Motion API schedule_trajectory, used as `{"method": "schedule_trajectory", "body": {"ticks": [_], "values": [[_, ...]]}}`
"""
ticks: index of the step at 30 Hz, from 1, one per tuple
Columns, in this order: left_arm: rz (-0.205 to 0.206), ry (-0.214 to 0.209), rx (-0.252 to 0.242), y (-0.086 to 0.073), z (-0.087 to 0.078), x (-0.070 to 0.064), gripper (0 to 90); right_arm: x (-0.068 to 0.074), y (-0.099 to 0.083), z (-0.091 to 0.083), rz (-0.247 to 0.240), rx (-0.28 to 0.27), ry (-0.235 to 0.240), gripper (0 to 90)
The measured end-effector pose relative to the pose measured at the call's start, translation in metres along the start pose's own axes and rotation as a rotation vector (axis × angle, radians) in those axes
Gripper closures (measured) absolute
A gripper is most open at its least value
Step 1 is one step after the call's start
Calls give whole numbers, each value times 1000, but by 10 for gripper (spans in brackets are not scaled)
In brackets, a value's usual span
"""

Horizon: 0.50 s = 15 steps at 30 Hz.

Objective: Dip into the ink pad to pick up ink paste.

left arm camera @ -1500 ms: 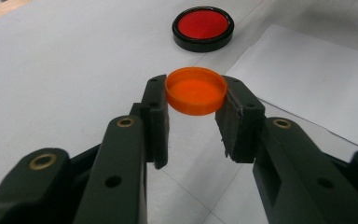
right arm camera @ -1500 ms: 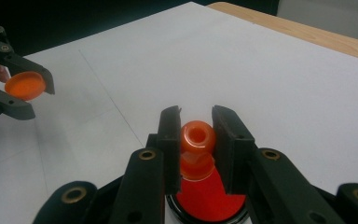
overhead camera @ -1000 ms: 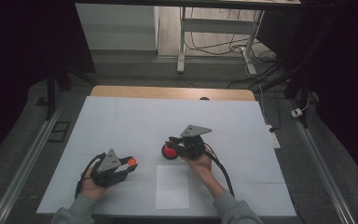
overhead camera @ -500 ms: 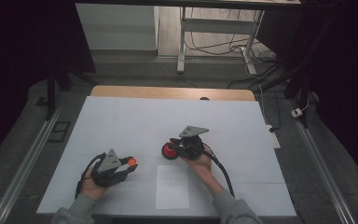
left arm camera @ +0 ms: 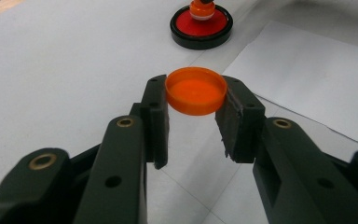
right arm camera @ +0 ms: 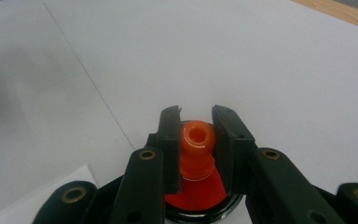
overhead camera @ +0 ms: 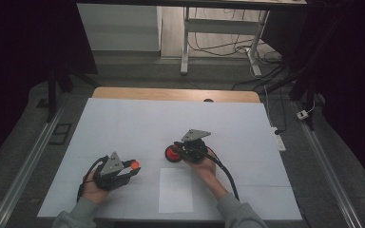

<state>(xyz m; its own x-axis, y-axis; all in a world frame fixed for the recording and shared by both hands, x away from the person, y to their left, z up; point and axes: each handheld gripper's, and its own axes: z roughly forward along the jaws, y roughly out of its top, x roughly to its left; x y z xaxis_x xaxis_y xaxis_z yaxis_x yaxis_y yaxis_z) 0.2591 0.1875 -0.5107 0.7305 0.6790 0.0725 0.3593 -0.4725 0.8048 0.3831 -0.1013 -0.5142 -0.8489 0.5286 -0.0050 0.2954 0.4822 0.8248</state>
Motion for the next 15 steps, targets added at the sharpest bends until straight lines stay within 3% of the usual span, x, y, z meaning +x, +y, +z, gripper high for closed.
{"method": "schedule_trajectory", "body": {"ticks": [4,15], "values": [[-1,-4,1,0,0,0,647,1,-2,2,-19,16,-9,725],[0,-4,5,0,0,0,647,4,-7,3,-47,-7,-19,726]]}}
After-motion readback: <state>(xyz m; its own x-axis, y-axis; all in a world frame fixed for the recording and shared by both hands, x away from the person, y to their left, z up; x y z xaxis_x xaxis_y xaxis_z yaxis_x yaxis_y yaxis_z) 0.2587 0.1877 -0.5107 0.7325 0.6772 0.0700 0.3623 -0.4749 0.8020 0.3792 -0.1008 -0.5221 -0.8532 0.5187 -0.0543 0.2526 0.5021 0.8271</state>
